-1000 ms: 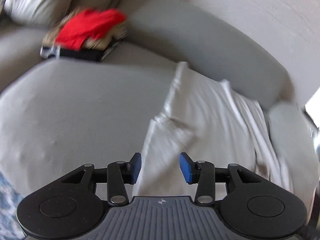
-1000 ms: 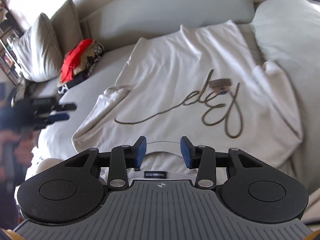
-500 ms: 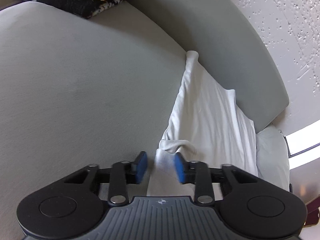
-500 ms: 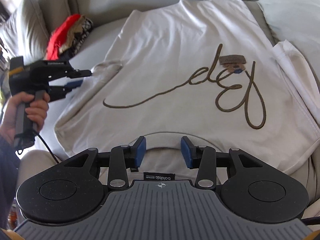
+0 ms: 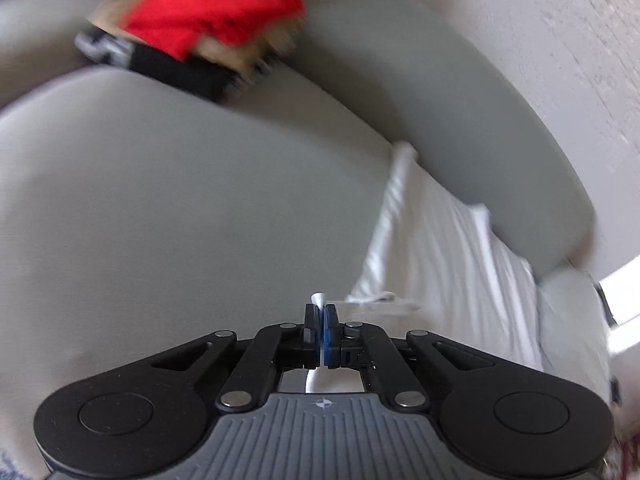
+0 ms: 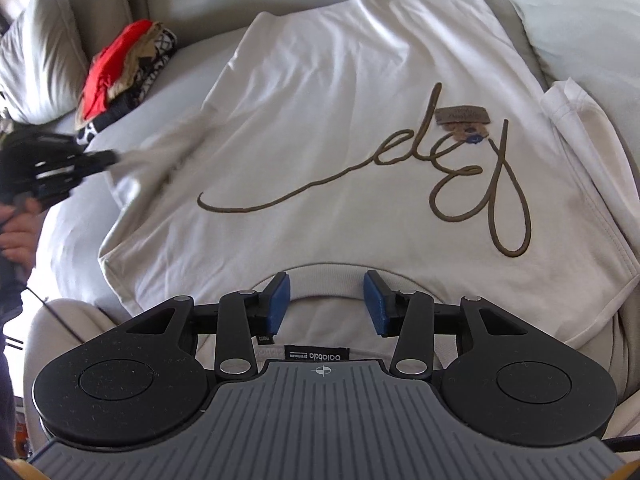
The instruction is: Fold clothes
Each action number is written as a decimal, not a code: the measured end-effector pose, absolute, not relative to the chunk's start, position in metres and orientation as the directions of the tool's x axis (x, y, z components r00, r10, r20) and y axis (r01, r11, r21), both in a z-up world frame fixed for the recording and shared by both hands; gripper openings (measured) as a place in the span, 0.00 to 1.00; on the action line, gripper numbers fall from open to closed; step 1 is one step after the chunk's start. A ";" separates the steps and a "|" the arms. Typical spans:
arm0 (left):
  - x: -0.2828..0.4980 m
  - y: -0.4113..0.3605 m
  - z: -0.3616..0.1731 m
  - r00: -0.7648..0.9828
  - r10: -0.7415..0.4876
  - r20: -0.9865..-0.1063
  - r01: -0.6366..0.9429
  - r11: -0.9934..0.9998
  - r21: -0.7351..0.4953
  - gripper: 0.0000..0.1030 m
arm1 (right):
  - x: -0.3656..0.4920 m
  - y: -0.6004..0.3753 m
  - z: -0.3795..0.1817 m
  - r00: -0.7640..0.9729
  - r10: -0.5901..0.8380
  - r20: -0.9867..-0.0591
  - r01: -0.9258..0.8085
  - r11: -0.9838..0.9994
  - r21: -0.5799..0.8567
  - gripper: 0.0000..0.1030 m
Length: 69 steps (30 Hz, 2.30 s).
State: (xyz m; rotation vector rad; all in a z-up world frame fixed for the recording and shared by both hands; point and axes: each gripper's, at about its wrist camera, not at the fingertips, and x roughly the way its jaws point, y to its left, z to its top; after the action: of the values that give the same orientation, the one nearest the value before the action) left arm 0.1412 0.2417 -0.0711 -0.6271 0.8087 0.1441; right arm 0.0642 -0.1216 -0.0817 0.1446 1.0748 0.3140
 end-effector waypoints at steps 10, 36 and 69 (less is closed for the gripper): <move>0.099 0.261 -0.075 0.560 0.207 -0.803 -0.637 0.726 -0.257 0.00 | 0.059 -0.130 -0.075 0.438 0.318 -0.840 -0.151 0.948 0.280 0.53; -0.001 0.199 -0.065 0.666 0.104 -0.739 -0.615 0.637 -0.465 0.00 | 0.007 -0.189 -0.064 0.454 0.454 -0.767 -0.148 0.887 0.437 0.54; 0.000 0.150 -0.042 0.614 0.254 -0.747 -0.525 0.839 -0.146 0.30 | -0.006 -0.241 -0.062 0.624 0.305 -0.719 -0.003 0.922 0.388 0.53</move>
State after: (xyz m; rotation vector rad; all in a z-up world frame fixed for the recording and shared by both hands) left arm 0.0004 0.1504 -0.0418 -0.3714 0.7910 0.4609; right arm -0.0058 -0.2407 -0.0624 0.3703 0.8838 0.1810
